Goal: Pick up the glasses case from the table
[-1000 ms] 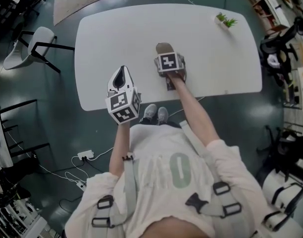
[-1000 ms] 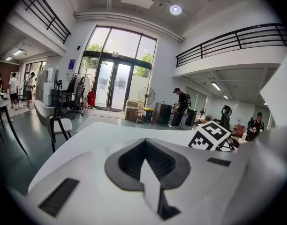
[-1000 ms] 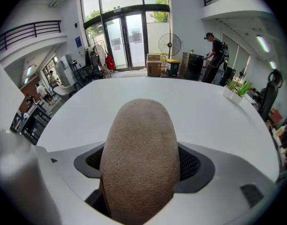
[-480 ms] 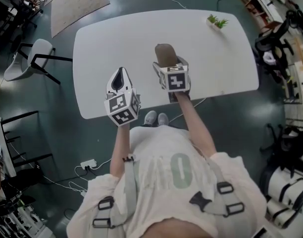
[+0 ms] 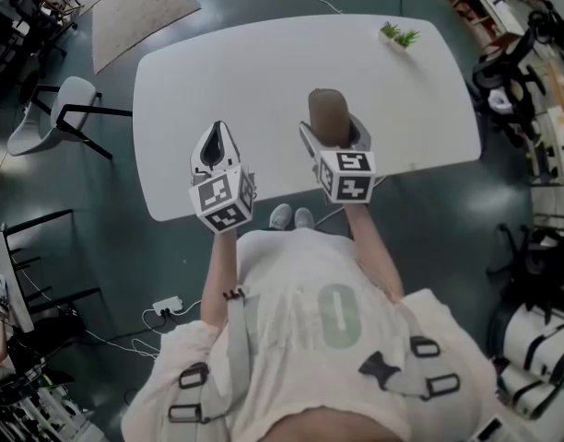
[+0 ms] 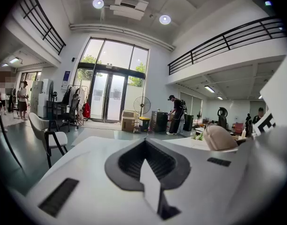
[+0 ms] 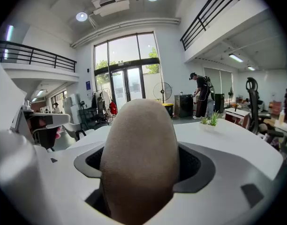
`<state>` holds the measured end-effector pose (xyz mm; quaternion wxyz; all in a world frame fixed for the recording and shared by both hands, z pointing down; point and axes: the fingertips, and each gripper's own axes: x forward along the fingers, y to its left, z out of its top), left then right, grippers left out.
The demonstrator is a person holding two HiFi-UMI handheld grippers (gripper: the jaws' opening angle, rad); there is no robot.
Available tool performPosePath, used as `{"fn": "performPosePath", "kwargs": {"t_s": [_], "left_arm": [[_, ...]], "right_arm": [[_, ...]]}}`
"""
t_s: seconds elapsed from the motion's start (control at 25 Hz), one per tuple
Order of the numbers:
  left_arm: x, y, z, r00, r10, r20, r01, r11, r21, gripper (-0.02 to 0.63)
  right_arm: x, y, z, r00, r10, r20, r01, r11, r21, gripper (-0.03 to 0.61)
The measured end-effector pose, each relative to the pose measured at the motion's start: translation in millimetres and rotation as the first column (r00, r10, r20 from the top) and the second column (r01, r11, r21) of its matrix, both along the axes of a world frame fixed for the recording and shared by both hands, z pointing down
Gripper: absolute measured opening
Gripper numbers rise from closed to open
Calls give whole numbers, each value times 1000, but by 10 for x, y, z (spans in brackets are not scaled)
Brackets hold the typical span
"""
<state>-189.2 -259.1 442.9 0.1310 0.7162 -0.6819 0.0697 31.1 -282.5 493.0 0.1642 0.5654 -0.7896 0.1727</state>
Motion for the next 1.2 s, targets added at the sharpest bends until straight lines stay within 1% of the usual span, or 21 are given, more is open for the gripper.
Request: {"fn": "performPosePath", "kwargs": {"t_s": [0.12,0.2,0.28,0.44,0.56,0.8,1.2], "left_arm": [[18,-16,5,1000,5,4,-5,1000,0,3],[50,-22,22,1000,13,6,-13,1000,-4,3],[83,-20,48,1000,21,6,-21,1000,-10,4],[141,-27,41,999,38,9,-38,999,-8,3],[188,-48,11,999,43,3,-43,999,-2,3],[299,-65,78,997,73,4,-73,997,-15,3],[284,-109,101,997,77,-2,-77,997,-18,3]], "right_arm": [[66,50,-67,1000,8,12,-9,999,49,403],[83,85,-71,1000,4,29,-6,998,67,403],[88,124,-36,999,-1,54,-3,998,68,403],[82,171,14,999,-6,49,3,998,56,403],[67,155,-3,998,-2,69,-2,998,58,403],[52,125,-51,998,-10,56,6,998,70,403],[40,118,-98,999,-8,43,5,997,80,403]]}}
